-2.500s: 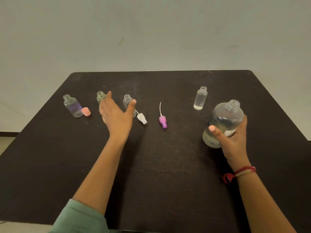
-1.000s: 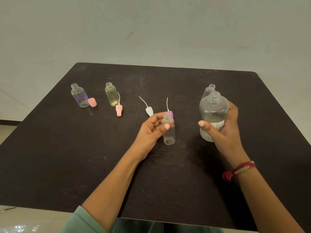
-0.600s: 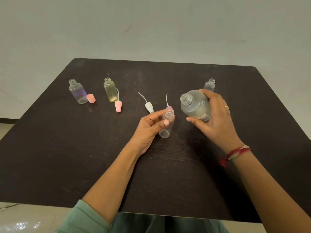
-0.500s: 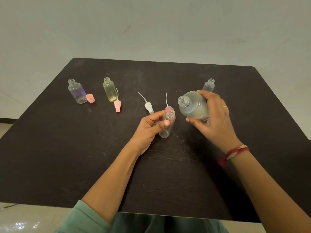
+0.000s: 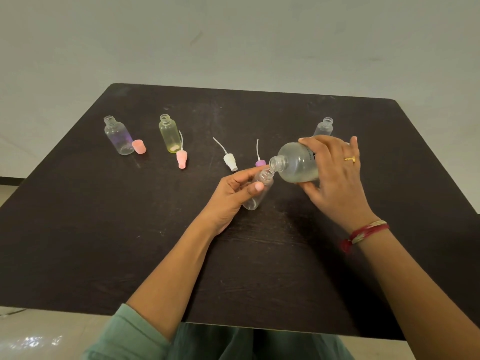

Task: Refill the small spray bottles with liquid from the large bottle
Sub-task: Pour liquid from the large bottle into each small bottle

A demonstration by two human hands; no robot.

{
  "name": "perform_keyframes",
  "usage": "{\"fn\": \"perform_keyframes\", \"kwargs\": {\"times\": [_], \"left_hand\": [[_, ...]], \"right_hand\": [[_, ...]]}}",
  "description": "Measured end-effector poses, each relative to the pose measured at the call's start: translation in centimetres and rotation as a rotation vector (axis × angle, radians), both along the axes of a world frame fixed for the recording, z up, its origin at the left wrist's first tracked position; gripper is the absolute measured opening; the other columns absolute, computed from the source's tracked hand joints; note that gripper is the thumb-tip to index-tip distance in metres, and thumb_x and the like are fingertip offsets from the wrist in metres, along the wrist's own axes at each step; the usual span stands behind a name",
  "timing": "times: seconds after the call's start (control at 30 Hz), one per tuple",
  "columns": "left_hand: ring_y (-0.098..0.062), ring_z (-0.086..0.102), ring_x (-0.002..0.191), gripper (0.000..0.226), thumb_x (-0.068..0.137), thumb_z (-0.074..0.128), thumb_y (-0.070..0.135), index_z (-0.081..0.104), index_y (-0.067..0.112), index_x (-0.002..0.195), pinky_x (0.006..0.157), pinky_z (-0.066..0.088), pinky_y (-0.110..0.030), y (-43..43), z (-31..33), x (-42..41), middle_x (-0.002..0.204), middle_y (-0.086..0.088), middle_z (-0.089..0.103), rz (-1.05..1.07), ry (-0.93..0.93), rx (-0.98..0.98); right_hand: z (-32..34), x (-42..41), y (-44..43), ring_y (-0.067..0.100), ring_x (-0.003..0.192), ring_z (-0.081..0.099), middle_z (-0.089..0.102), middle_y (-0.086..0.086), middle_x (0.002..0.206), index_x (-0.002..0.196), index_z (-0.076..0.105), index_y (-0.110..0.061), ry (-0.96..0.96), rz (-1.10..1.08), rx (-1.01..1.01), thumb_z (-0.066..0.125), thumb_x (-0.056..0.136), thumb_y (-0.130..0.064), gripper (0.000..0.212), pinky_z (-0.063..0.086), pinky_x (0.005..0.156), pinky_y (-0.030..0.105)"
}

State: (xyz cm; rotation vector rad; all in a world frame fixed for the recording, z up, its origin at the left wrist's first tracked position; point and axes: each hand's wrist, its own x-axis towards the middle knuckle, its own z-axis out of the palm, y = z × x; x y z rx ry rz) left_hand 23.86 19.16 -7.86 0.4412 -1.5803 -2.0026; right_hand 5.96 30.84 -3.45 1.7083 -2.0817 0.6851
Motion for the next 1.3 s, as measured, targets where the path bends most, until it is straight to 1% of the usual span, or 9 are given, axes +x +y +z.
{"fn": "perform_keyframes", "kwargs": {"times": [0.1,0.17,0.33,0.5,0.63,0.77,0.87,1.1,1.3], "left_hand": [[-0.018,0.053,0.127,0.063,0.072,0.077,0.045,0.062,0.013,0.124,0.106,0.042,-0.03,0.0,0.1,0.1,0.125,-0.001,0.065,0.01,-0.01,-0.005],[-0.019,0.053,0.128,0.067,0.071,0.077,0.05,0.062,0.012,0.125,0.108,0.04,-0.031,0.1,0.2,0.1,0.123,0.001,0.066,0.006,-0.013,-0.01],[-0.015,0.055,0.125,0.061,0.071,0.076,0.05,0.064,0.017,0.121,0.105,0.042,-0.029,0.2,0.3,0.2,0.116,0.006,0.069,-0.001,-0.013,0.01],[-0.015,0.054,0.125,0.053,0.072,0.076,0.05,0.068,0.023,0.117,0.108,0.04,-0.031,0.2,0.2,0.2,0.117,0.006,0.068,-0.012,-0.008,0.028],[-0.017,0.055,0.125,0.054,0.073,0.075,0.049,0.067,0.021,0.119,0.107,0.041,-0.03,0.1,0.1,0.3,0.12,0.004,0.068,-0.019,-0.01,0.026],[-0.017,0.056,0.123,0.063,0.072,0.076,0.05,0.063,0.014,0.123,0.102,0.044,-0.028,0.1,0.2,0.3,0.116,0.004,0.069,-0.019,-0.027,0.016],[-0.015,0.057,0.121,0.058,0.073,0.075,0.048,0.065,0.017,0.121,0.102,0.044,-0.028,0.0,0.2,0.3,0.117,0.004,0.069,-0.02,-0.029,0.014],[-0.012,0.057,0.121,0.063,0.073,0.074,0.048,0.061,0.012,0.123,0.101,0.044,-0.026,0.0,0.3,0.4,0.114,0.007,0.069,-0.024,-0.039,0.0],[-0.009,0.058,0.117,0.063,0.072,0.074,0.049,0.062,0.015,0.123,0.1,0.045,-0.025,0.0,0.3,0.4,0.11,0.01,0.07,-0.028,-0.049,0.003]], "right_hand": [[0.3,0.0,0.0,0.03,0.122,0.047,0.052,0.007,0.126,0.132,0.043,-0.022,0.035,-0.011,-0.003,0.071,0.078,-0.021,0.06,0.004,0.117,0.051],[0.5,-0.1,0.1,0.03,0.122,0.047,0.052,0.007,0.126,0.131,0.044,-0.021,0.057,-0.014,-0.009,0.07,0.078,-0.019,0.059,0.004,0.117,0.052],[0.7,-0.2,0.2,0.028,0.123,0.044,0.051,0.007,0.126,0.131,0.046,-0.02,0.105,-0.021,-0.009,0.069,0.079,-0.018,0.057,0.007,0.117,0.055],[0.7,-0.2,0.2,0.029,0.123,0.044,0.051,0.008,0.126,0.13,0.046,-0.02,0.115,-0.023,-0.002,0.069,0.078,-0.017,0.057,0.008,0.117,0.056],[0.8,-0.1,0.2,0.029,0.123,0.045,0.051,0.008,0.126,0.13,0.045,-0.021,0.128,-0.021,0.003,0.068,0.078,-0.017,0.056,0.007,0.117,0.056],[0.8,0.0,0.2,0.029,0.122,0.045,0.051,0.008,0.125,0.129,0.046,-0.021,0.142,-0.025,-0.004,0.069,0.077,-0.015,0.057,0.007,0.117,0.055],[0.9,0.0,0.2,0.029,0.122,0.045,0.051,0.008,0.125,0.129,0.046,-0.021,0.143,-0.02,-0.006,0.069,0.077,-0.014,0.057,0.005,0.117,0.054],[1.0,0.0,0.2,0.031,0.122,0.046,0.052,0.009,0.125,0.128,0.046,-0.021,0.148,-0.019,-0.007,0.069,0.077,-0.014,0.057,0.003,0.117,0.052],[1.3,-0.2,0.2,0.032,0.122,0.046,0.052,0.01,0.125,0.128,0.046,-0.021,0.165,-0.02,-0.011,0.07,0.076,-0.011,0.057,0.0,0.117,0.051]]}}
